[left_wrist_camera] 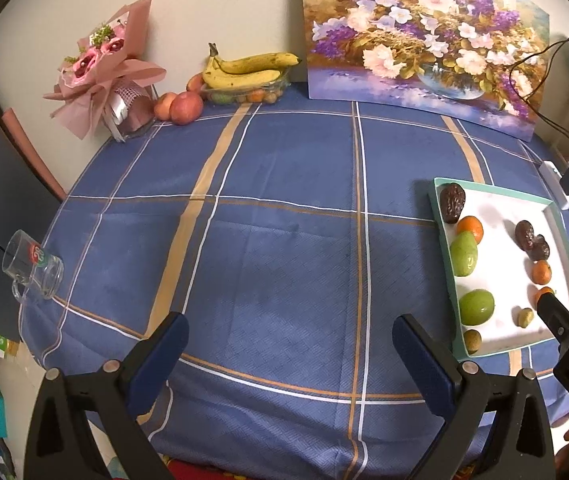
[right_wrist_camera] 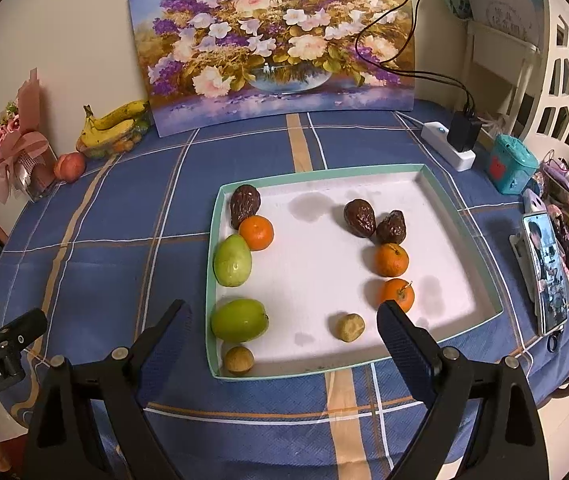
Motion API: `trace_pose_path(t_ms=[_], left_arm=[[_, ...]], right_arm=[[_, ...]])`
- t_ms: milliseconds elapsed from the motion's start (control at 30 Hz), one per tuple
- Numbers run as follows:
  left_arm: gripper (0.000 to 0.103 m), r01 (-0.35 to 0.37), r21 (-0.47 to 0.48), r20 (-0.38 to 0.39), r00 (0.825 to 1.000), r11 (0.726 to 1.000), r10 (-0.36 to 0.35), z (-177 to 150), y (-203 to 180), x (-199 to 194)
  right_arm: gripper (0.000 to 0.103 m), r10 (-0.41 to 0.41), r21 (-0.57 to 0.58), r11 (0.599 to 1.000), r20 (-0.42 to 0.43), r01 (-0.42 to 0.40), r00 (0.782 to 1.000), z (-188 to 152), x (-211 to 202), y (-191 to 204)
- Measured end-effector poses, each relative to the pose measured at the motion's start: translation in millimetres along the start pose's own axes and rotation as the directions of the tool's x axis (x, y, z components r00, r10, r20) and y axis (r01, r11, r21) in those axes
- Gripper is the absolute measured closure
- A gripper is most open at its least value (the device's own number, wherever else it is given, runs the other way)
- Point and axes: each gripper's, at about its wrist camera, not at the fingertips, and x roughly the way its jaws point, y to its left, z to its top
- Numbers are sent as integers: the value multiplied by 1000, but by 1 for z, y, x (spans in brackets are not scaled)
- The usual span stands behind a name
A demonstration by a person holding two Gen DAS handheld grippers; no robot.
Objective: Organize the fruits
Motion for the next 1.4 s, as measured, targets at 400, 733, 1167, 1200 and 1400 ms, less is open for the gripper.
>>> trace_pose_path(t_ms=[400, 733, 1167, 1200, 1400], left_arm=[[0, 0, 3, -8, 1000, 1000, 0, 0, 0, 2], [0, 1, -3, -18, 1000, 1000, -1, -1, 1, 3], [0, 5, -9, -30, 1000, 1000, -5, -2, 2, 6], [0, 5, -10, -31, 999, 1000, -6, -3, 2, 6], [0, 7, -15, -46, 999, 1000, -7, -2, 3, 9]], right_arm=[[9, 5, -4, 1000, -11, -5, 1000, 1, 2, 0], [9, 6, -10, 1000, -28, -7, 1000, 0, 6, 0], [9, 7, -13, 1000, -37, -8, 999, 0, 7, -1], [9, 6, -13, 1000, -39, -7, 999, 0, 7, -1], [9, 9, -15, 1000, -39, -9, 999, 0, 8, 0]])
